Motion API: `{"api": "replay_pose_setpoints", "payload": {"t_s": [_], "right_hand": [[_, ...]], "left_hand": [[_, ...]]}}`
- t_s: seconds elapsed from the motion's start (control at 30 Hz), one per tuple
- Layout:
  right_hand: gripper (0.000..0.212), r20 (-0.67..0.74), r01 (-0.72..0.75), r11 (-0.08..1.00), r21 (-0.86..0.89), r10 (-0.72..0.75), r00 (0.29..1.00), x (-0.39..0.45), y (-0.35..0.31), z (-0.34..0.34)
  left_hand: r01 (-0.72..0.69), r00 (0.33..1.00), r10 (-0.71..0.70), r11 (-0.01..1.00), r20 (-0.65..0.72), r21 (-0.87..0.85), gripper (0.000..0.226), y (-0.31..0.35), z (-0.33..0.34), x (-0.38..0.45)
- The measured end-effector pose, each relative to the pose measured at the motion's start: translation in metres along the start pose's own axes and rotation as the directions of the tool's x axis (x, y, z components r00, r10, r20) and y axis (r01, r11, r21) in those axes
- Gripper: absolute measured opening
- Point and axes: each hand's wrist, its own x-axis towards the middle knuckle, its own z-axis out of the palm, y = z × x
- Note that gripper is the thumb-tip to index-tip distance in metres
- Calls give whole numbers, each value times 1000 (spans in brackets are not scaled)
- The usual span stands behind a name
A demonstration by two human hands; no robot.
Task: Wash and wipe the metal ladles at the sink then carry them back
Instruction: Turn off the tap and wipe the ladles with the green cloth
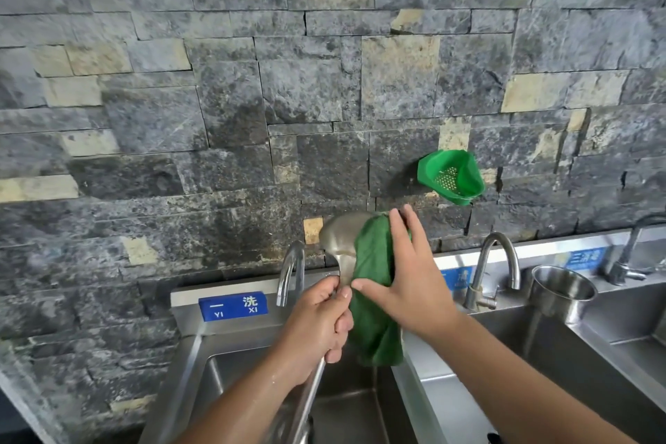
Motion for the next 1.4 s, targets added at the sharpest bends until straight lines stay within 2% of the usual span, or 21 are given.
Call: {"api": "replay_pose_setpoints", "payload": {"t_s": [0.03, 0.1, 0.2, 0.3, 0.37, 0.4, 0.47, 0.5, 0.53, 0.63, 0.73, 0.8, 0.87, 0.97, 1.0, 1.07, 1.13, 1.2, 1.27, 1.33, 1.4], "right_hand": [[99, -70, 73, 991, -110, -81, 994, -3, -5, 5], [72, -104, 220, 943, -250, -252, 962, -3, -7, 10], [53, -112, 294, 937, -188, -318, 942, 1, -3, 8], [48, -199, 146, 982, 120, -120, 973, 3, -6, 8], [41, -227, -5, 922, 387, 101, 969, 6, -9, 6], [34, -184, -103, 824, 558, 243, 952, 10, -9, 2], [23, 53, -275, 444, 853, 451, 891, 19, -8, -4], [20, 159, -336, 301, 893, 485, 860, 22, -3, -6], [19, 223, -376, 242, 895, 488, 844, 26, 1, -9], [18, 297, -429, 314, 847, 389, 872, 41, 9, -27], [15, 284, -405, 612, 679, 289, 914, 59, -3, -52], [18, 192, -303, 717, 627, 235, 953, 61, -10, -58], [29, 131, -227, 791, 568, 186, 974, 55, -14, -60], [39, 108, -30, 967, 255, 2, 994, 39, -17, -57], [39, 152, 71, 993, 93, -85, 985, 33, -19, -53], [39, 263, 294, 931, -217, -234, 936, 18, -23, -41], [38, 288, 407, 842, -354, -316, 904, 4, -19, -29], [41, 190, 454, 830, -324, -413, 891, -10, -3, -24], [42, -5, 419, 880, -225, -431, 902, -25, 12, -23], [44, -202, 255, 966, -31, -256, 945, -35, 15, -20], [45, -300, 56, 978, 203, 8, 954, -41, 18, -20]], "left_hand": [[35, 999, -35, 999, 12, -34, 26, 1, 2, -1], [85, 996, -82, 994, 41, -66, 16, 1, 4, -3], [99, 994, -97, 994, 54, -38, 15, 4, 1, -8], [87, 994, -87, 996, 66, -6, 11, 7, 0, -13], [83, 995, -84, 996, 60, 9, 18, 5, 1, -14], [82, 995, -83, 996, 59, 27, 22, 4, 0, -15], [60, 994, -66, 996, 92, 70, 23, 2, -3, -19], [45, 991, -58, 993, 119, 106, 24, 1, -4, -22], [26, 989, -49, 987, 143, 160, 28, 1, -6, -24], [-23, 977, -45, 949, 207, 316, 31, 5, -9, -26], [-150, 972, 18, 811, 233, 565, 32, 13, -8, -19], [-239, 966, 92, 666, 241, 707, 34, 17, -7, -14], [-266, 963, 134, 610, 233, 747, 34, 17, -7, -10], [-258, 966, 126, 522, 225, 813, 29, 10, 0, -8], [-250, 968, 120, 483, 219, 840, 25, 8, 4, -8], [-251, 968, 117, 370, 223, 895, 15, 4, 11, -6], [-253, 967, 113, 281, 230, 926, 18, 2, 13, -3], [-246, 969, 94, 313, 228, 917, 15, -3, 13, -1], [-242, 969, 68, 443, 237, 863, 13, -9, 16, 1], [-225, 972, 80, 564, 219, 795, 17, -14, 18, 1], [-224, 974, 115, 599, 194, 769, 23, -17, 23, 1]]}}
